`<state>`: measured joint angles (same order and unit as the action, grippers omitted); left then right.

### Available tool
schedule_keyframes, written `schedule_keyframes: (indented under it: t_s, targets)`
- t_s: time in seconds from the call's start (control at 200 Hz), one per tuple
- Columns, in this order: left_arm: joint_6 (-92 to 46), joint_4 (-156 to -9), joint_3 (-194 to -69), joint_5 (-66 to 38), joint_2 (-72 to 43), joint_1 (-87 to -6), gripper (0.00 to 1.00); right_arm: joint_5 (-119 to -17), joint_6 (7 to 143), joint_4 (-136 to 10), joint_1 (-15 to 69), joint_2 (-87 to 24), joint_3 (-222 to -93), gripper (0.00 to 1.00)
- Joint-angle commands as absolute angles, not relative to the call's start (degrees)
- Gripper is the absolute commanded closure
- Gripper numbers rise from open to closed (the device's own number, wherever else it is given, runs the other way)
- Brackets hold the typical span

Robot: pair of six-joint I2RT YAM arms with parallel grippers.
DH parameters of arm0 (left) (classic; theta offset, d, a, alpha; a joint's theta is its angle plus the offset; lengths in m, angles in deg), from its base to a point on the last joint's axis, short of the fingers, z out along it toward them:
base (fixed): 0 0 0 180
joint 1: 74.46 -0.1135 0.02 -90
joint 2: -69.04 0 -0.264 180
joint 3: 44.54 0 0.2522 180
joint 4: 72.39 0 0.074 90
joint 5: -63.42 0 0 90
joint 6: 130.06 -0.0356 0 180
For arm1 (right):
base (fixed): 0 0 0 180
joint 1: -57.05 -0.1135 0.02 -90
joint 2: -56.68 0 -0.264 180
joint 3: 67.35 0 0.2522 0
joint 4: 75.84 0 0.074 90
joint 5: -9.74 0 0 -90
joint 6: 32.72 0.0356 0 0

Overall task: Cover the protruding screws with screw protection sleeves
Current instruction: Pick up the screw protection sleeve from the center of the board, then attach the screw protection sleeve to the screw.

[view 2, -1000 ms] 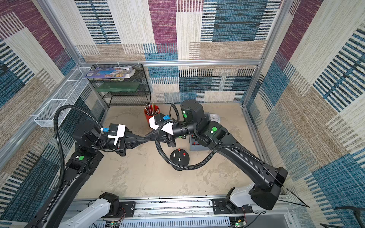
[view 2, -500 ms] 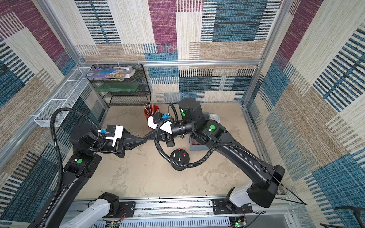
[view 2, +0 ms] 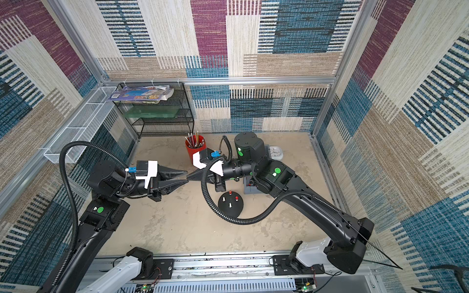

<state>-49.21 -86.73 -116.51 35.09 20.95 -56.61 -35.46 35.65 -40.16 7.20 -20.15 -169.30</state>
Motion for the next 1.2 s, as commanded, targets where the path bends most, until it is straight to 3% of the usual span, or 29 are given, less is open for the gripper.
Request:
schedule_keyframes:
  t_s: [0.0,0.285,0.611,0.927,1.197]
  targets:
    - [-53.03,-89.66,-116.55,32.46,21.15,-56.71,0.73,-36.9,38.77,-43.55,7.86,-18.47,-167.8,1.0]
    - [-58.41,-93.18,-115.52,27.02,23.32,-57.0,0.73,-41.72,50.92,-48.54,13.3,-11.13,-155.41,1.0]
    - [-57.32,-91.52,-115.0,24.41,22.59,-57.08,0.73,-48.73,61.23,-52.55,14.11,-1.36,-136.15,1.0]
    - [-56.18,-90.55,-114.99,23.55,21.85,-57.06,0.73,-54.53,62.51,-62.2,14.58,2.78,-118.91,1.0]
    - [-56.3,-90.64,-114.92,23.43,21.58,-56.97,0.73,-53.03,61.63,-66.08,17.72,0.57,-115.16,1.0]
